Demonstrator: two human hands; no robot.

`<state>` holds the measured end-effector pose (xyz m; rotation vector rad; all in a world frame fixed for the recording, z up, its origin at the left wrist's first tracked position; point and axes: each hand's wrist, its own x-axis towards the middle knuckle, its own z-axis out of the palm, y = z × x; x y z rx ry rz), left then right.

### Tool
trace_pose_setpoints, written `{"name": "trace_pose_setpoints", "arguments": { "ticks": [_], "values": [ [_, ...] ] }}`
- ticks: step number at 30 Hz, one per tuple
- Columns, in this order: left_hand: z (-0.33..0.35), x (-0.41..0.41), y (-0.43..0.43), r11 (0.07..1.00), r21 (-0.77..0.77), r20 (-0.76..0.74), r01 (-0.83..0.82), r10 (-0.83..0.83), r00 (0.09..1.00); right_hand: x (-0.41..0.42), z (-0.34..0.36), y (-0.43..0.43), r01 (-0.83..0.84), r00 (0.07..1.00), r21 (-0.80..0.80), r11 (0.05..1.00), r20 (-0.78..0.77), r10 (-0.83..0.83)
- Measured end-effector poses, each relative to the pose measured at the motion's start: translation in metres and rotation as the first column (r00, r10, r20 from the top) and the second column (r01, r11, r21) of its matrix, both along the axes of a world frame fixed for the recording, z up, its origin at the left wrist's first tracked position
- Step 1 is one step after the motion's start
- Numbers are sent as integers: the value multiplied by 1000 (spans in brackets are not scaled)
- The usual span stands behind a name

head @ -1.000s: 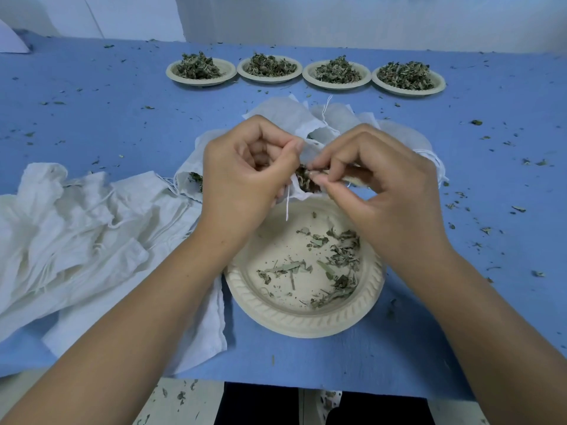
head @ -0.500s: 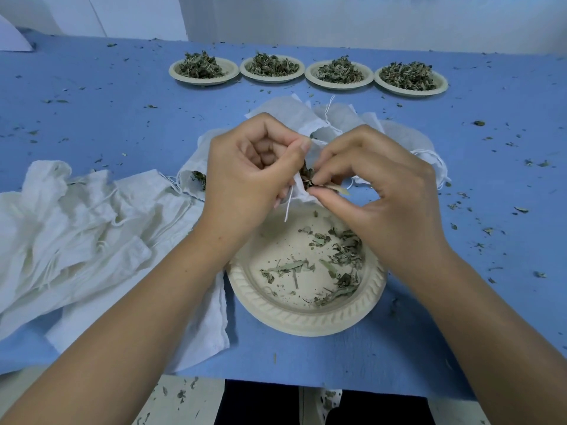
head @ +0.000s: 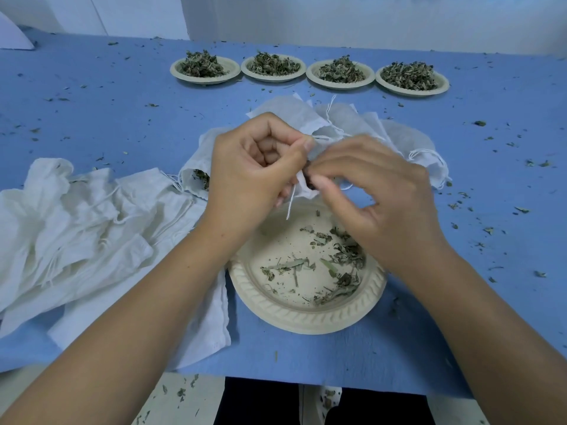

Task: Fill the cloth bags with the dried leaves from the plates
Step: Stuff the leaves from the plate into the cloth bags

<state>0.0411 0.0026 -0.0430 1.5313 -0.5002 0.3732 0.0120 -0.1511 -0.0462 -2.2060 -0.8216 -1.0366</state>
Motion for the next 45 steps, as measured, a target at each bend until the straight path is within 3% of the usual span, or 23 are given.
{"name": "trace_pose_setpoints", "arguments": {
  "ticks": [3, 7, 8, 10, 12, 14, 17, 19, 22, 24, 26, 27, 28, 30, 31, 32, 35, 36, 39, 40, 43, 45],
  "values": [
    [1, 1, 0, 1000, -10, -5, -8, 8, 1000, -5, 7, -2, 176, 979, 4, 984, 106, -176],
    [0, -1, 0, 999, 14, -6, 35, -35, 999, -7, 6, 10, -26, 966, -180, 983, -257, -22],
    [0, -1, -1, 999, 6, -12, 34, -33, 999, -6, 6, 10, -38, 950, -120, 992, -314, -1],
    [0, 1, 0, 1000, -23, -32, 6, -7, 999, -4, 10, 1, 20, 946, 159, 987, -323, 33],
    [0, 3, 1, 998, -50, -56, -32, 29, 998, -2, 18, -14, 45, 937, 429, 902, -331, 111],
    [1, 4, 2, 996, -63, -71, -56, 52, 996, -3, 24, -27, 27, 831, 408, 913, -517, 207],
    [1, 3, 0, 996, -65, -85, -59, 53, 995, -3, 18, -27, -153, 509, -3, 988, -857, 77],
    [1, 3, 0, 996, -66, -87, -63, 57, 995, -5, 13, -19, -291, 399, -104, 951, -917, 21],
    [2, 2, 1, 995, -69, -82, -76, 71, 994, -5, 14, -12, -267, 452, 17, 964, -881, 140],
    [2, 2, 1, 995, -68, -81, -76, 71, 994, -2, 12, -14, -174, 623, 47, 984, -769, 147],
    [2, 2, 1, 995, -67, -88, -77, 71, 994, 2, 9, -12, -126, 760, -221, 967, -648, -50],
    [2, 2, 1, 995, -68, -89, -77, 71, 993, 1, 7, -8, -148, 775, -360, 921, -621, -119],
    [2, 2, 1, 995, -67, -89, -76, 70, 994, 0, 5, -5, -210, 752, -399, 892, -649, -113],
    [2, 2, 1, 995, -63, -86, -77, 71, 994, -3, 4, -2, -326, 602, -190, 926, -797, 49],
    [2, 2, 1, 995, -65, -85, -80, 75, 994, -5, 5, -3, -322, 523, -57, 945, -843, 128],
    [2, 2, 2, 994, -69, -85, -84, 78, 993, -4, 7, -5, -287, 501, 24, 958, -848, 171],
    [2, 2, 2, 994, -68, -85, -81, 75, 994, 1, 10, -15, -167, 609, 40, 985, -782, 135],
    [2, 2, 2, 995, -66, -85, -77, 71, 994, 1, 11, -17, -167, 577, 32, 985, -807, 124],
    [2, 2, 2, 995, -65, -85, -74, 68, 994, -6, 13, -12, -242, 313, 103, 965, -933, 178],
    [2, 2, 2, 995, -67, -85, -75, 69, 994, -8, 14, -11, -254, 273, 150, 956, -937, 220],
    [2, 3, 2, 994, -72, -79, -78, 72, 994, -8, 17, -13, -229, 276, 256, 939, -908, 314],
    [2, 3, 1, 995, -73, -82, -75, 69, 994, -7, 18, -15, -247, 214, 236, 940, -933, 290]
  ]
}}
